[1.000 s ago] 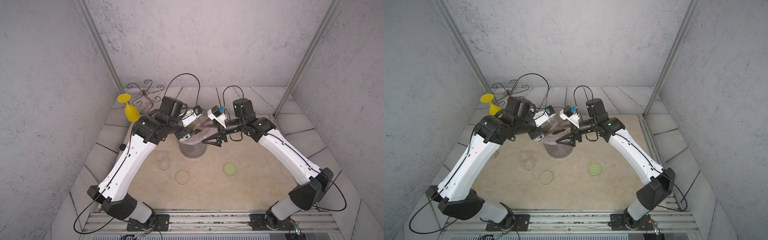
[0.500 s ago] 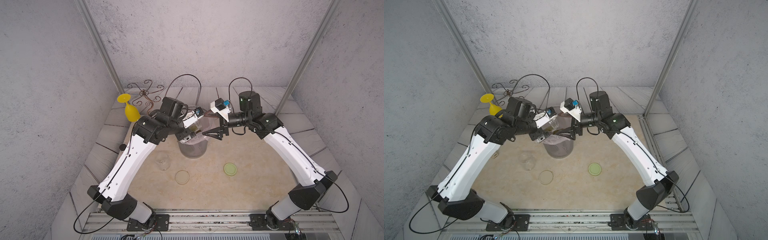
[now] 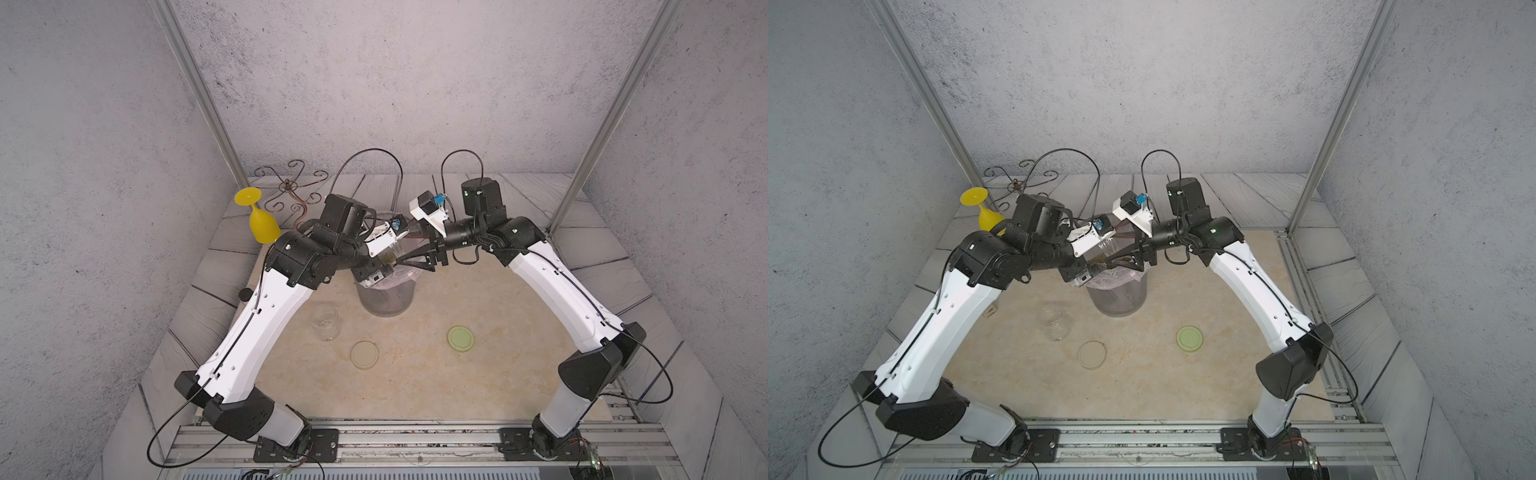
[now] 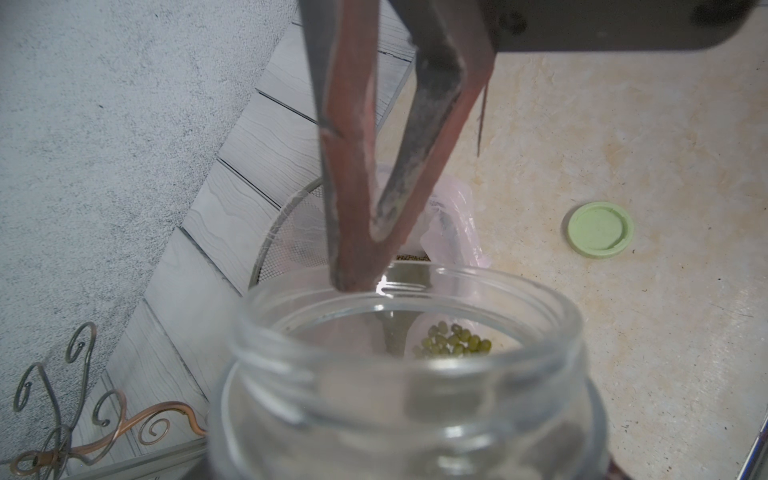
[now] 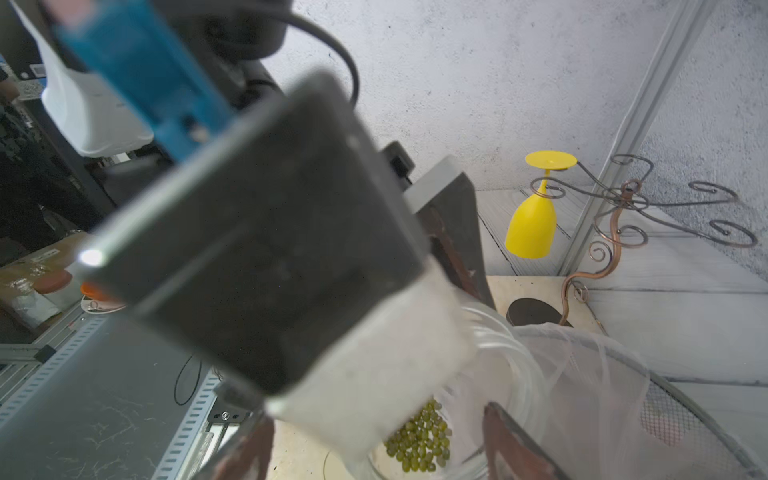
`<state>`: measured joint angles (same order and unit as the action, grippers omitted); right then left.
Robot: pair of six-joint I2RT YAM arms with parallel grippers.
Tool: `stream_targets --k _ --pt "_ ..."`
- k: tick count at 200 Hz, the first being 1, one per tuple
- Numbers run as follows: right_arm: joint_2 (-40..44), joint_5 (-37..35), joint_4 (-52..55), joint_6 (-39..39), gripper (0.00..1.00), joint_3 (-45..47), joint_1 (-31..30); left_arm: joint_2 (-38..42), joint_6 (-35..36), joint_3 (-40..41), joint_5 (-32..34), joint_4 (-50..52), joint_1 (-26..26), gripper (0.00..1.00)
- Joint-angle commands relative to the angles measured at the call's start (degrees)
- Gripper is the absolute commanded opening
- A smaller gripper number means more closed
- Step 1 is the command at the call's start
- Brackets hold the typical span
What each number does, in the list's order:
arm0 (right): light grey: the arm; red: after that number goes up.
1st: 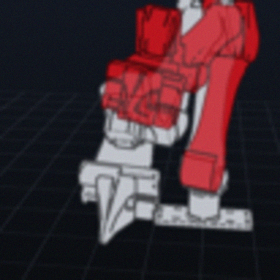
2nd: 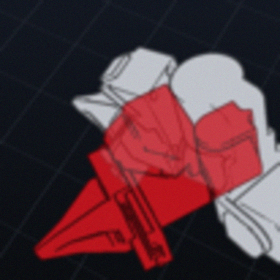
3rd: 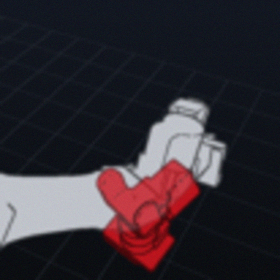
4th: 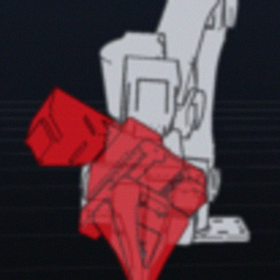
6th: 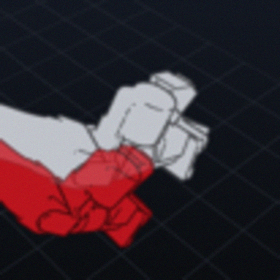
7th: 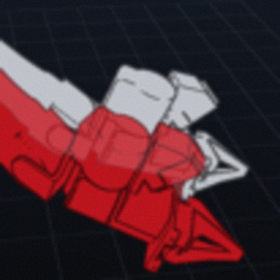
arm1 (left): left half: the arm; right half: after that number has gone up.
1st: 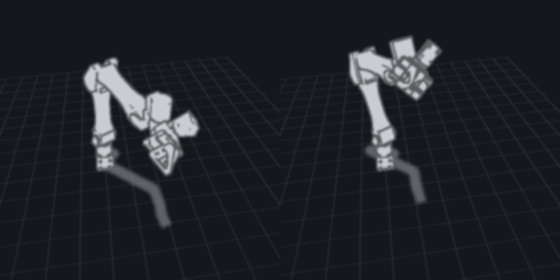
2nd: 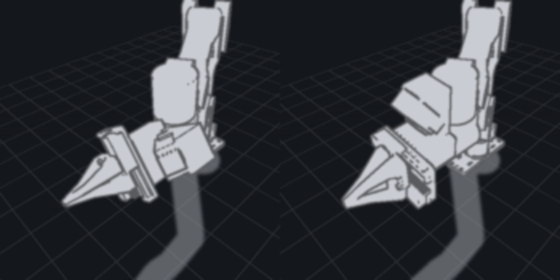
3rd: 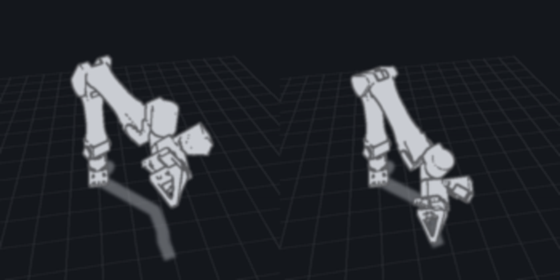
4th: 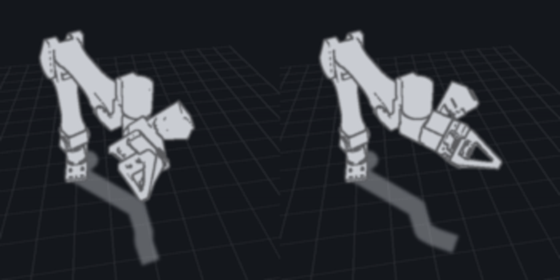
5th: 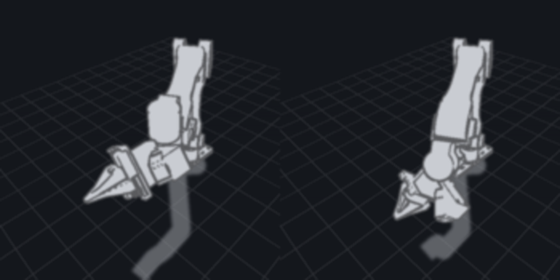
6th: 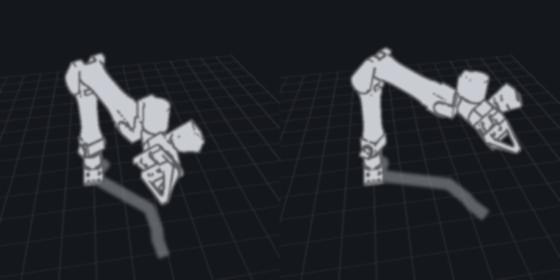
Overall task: Empty moldy mung beans from jars
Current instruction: Adjust the jar.
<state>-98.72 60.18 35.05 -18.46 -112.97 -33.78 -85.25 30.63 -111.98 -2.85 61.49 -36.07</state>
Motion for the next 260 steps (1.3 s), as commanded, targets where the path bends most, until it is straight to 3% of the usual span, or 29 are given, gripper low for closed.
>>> stream_targets --k 1,30,51,92,107,114,154,183,206,260 --pt "-1.2 3.7 -1.1 2.0 0.67 -0.4 -0.7 1.6 -0.3 -1.7 -0.8 -1.9 0.0 0.39" --pt "-2.1 4.0 -0.9 2.0 0.59 -0.7 -1.6 1.6 -0.2 -1.7 -0.5 -2.1 0.0 0.39" --pt "-3.0 4.1 0.1 1.9 0.45 -1.6 -1.8 1.7 -0.2 -1.7 -0.5 -2.3 0.0 0.39" --pt "-4.1 4.4 1.4 2.0 0.42 -2.5 -1.9 1.8 -0.1 -1.4 -0.7 -2.6 0.0 0.39" --pt "-4.5 3.9 3.0 1.3 0.21 -3.3 -1.9 2.2 0.2 -0.8 -1.3 -3.1 0.0 0.39" --pt "-4.7 3.7 3.0 1.4 0.15 -3.4 -1.9 2.5 0.3 -0.3 -1.5 -3.6 0.0 0.39" --pt "-4.3 4.1 1.4 2.5 0.14 -2.7 -1.9 3.5 0.6 1.2 -1.0 -4.5 0.0 0.39" --pt "-4.4 4.6 -0.6 4.5 0.07 -2.0 -1.6 3.6 0.8 1.8 -0.4 -4.9 0.0 0.39" --pt "-4.5 4.9 -5.3 8.7 0.0 -0.4 -1.0 3.9 1.1 3.4 -0.9 -6.4 -0.1 0.4" --pt "-9.0 8.2 -20.0 21.8 0.0 0.5 3.5 2.3 2.8 10.2 3.5 -17.4 0.4 0.44"
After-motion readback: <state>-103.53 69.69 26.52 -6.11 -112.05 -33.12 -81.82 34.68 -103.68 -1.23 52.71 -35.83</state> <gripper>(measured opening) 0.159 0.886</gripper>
